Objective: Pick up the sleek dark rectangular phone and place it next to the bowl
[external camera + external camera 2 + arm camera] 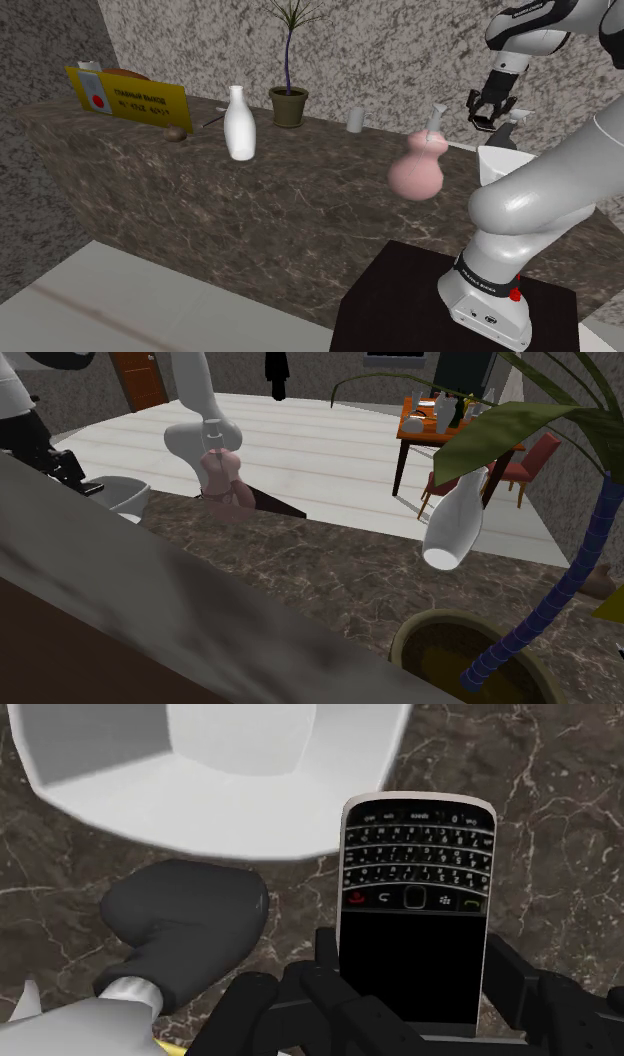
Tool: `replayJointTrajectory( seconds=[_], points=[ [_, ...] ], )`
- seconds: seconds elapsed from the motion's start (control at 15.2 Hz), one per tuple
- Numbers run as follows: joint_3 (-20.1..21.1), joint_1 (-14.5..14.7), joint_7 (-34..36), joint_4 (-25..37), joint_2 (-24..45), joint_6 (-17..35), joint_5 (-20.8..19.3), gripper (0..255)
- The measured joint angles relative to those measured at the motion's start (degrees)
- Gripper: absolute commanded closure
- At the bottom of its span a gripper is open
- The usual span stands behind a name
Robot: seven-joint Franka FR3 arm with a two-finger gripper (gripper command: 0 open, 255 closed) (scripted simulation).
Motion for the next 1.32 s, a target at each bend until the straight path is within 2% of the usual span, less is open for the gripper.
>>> replayJointTrajectory(
  seconds=[0.59,1.12,1.32],
  points=[
    [-9.58,-4.11,-13.78,4.68,3.97,-0.59,-0.66,255],
    [-18.81,-7.45,-28.32,12.82,12.63,-1.76,3.52,255],
    [-22.43,-9.65,-35.29,17.98,18.89,-2.91,7.88,255]
  ],
)
